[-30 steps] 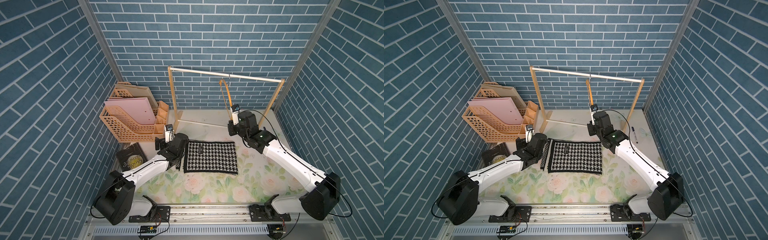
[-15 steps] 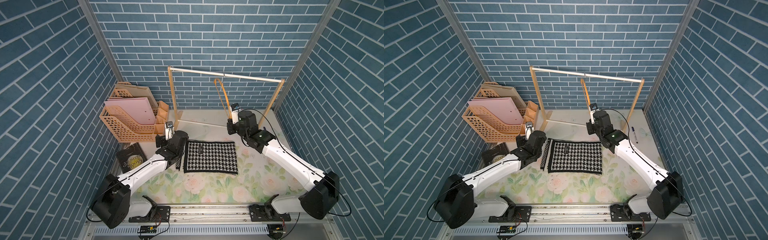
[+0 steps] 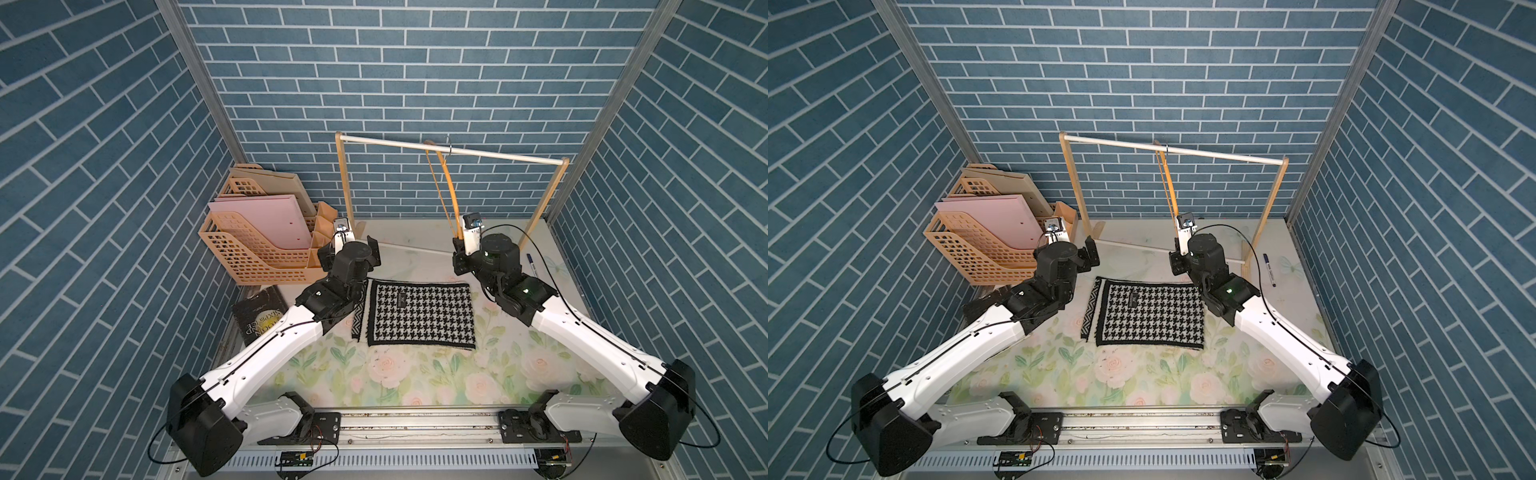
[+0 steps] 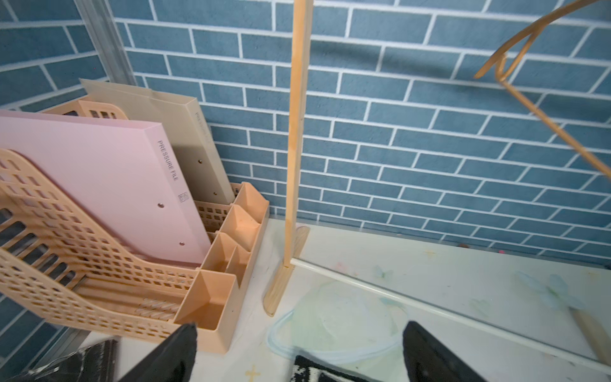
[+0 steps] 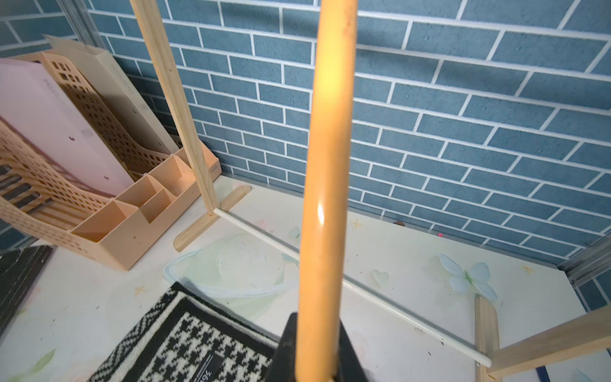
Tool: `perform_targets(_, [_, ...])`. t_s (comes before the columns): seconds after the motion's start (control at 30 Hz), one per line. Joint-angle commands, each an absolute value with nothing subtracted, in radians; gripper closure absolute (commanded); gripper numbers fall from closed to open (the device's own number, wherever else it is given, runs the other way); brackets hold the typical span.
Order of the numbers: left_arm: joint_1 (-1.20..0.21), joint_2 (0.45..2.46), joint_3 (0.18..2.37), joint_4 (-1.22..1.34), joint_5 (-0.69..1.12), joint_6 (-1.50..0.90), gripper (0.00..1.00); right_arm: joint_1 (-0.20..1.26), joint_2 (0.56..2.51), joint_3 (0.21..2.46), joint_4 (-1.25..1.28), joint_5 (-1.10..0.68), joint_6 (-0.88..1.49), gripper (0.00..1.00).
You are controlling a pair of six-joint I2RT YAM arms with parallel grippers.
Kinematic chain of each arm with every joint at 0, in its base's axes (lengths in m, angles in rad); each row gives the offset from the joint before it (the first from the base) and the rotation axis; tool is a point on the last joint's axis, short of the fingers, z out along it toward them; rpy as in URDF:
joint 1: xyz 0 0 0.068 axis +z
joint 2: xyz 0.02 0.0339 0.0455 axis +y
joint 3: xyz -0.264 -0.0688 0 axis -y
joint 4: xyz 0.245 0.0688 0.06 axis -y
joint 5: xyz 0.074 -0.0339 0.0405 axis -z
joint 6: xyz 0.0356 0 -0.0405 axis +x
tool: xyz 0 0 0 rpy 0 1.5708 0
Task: Hang the scarf on the hanger
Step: Pick up the hanger from the clothesline.
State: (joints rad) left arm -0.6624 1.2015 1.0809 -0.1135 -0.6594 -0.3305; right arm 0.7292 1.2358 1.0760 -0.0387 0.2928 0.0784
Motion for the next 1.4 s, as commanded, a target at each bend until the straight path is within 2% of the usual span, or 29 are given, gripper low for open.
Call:
perform_targets(0.0, [-0.689, 1.163, 1.136, -0.079, -0.539, -0.318, 0.0, 0.762, 1.154, 0.984, 0.037, 0.325, 0.045, 1.0])
perform_targets(0.17, [-0.723, 1.204, 1.252, -0.128, -0.348, -0.353, 0.0, 0.799, 1.111, 0.835, 0.061, 0.338, 0.077, 1.0])
perform_targets(0.37, [-0.838, 1.288, 1.289, -0.061, -0.372, -0.433, 0.0, 0.909, 1.166, 0.707, 0.187, 0.475, 0.088, 1.0])
perform_targets(0.53, [-0.85, 1.366, 1.309, 0.008, -0.244, -0.606, 0.07, 0.97, 1.245, 0.735, 0.225, 0.574, 0.075, 1.0])
perform_targets(0.63, [-0.856, 1.45, 1.42, -0.131, -0.263, -0.75, 0.03, 1.0, 1.296, 0.765, 0.236, 0.642, 0.076, 1.0])
perform_targets(0.77, [-0.857, 1.565, 1.561, -0.316, -0.356, -0.883, 0.05, 1.018, 1.336, 0.79, 0.247, 0.706, 0.092, 1.0])
perform_targets(0.83, [-0.857, 1.623, 1.635, -0.397, -0.414, -0.94, 0.07, 1.022, 1.352, 0.798, 0.258, 0.727, 0.104, 1.0])
perform_targets(0.93, [-0.857, 1.676, 1.683, -0.43, -0.439, -0.995, 0.17, 1.024, 1.361, 0.804, 0.268, 0.729, 0.11, 1.0])
perform_targets(1.0, [-0.856, 1.717, 1.742, -0.481, -0.465, -1.013, 0.21, 1.024, 1.365, 0.805, 0.27, 0.727, 0.113, 1.0])
perform_targets(1.2, [-0.824, 1.819, 1.89, -0.615, -0.504, -1.082, 0.2, 1.03, 1.353, 0.795, 0.27, 0.718, 0.119, 1.0])
perform_targets(1.37, [-0.769, 1.897, 1.969, -0.648, -0.44, -1.103, 0.28, 1.034, 1.345, 0.793, 0.265, 0.709, 0.128, 1.0])
